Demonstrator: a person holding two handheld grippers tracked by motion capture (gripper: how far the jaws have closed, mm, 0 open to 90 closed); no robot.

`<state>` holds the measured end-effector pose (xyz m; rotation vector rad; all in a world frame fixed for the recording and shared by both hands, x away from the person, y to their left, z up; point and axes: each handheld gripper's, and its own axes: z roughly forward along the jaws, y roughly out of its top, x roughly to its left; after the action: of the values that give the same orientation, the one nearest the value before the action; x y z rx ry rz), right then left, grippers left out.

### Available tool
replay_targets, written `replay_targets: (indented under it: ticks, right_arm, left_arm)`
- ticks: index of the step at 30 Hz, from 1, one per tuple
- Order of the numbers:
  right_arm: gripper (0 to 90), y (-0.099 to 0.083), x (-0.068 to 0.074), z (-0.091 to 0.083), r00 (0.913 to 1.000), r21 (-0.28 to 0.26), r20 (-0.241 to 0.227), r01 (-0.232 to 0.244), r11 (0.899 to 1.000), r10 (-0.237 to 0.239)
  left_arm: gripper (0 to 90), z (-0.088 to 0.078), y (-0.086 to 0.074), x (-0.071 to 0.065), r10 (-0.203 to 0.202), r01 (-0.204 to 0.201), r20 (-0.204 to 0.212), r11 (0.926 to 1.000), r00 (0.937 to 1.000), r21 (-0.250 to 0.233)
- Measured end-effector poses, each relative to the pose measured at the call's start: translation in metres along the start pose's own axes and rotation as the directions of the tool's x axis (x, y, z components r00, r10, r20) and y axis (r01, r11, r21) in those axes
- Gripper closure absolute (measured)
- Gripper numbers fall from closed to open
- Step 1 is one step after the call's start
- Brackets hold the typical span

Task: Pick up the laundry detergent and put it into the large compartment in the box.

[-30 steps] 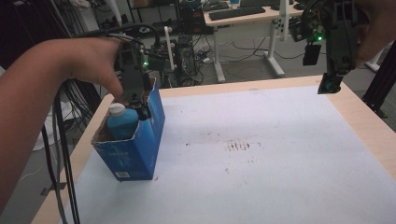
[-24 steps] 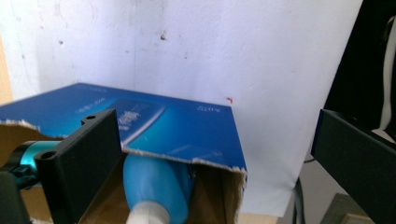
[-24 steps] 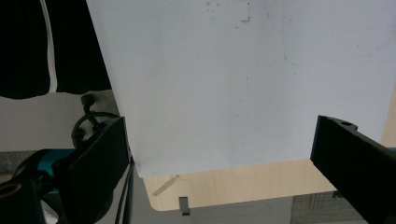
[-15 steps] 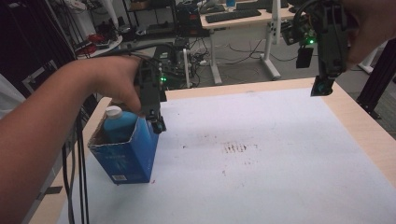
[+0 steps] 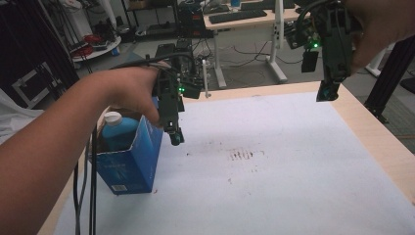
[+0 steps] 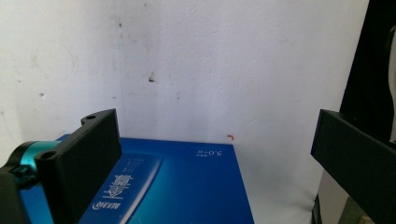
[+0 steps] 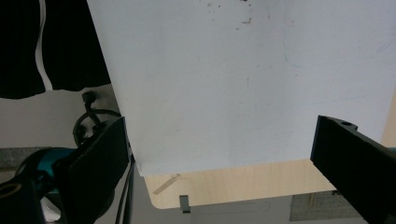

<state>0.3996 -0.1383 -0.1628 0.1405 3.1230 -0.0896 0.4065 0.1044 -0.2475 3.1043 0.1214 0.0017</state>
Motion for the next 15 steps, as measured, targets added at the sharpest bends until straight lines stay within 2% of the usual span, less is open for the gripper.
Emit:
replay_targets:
  ticks: [15]
  right_arm:
    - [3.6, 0.0006, 0.0, -0.003, 1.0, -0.013, 0.003, 0.002, 1.0, -0.002]
  left_arm:
    - [1.7, 0.0039, -0.0034, -0.0005, -0.009, 0.009, -0.006, 1.0, 0.9999, 0.0]
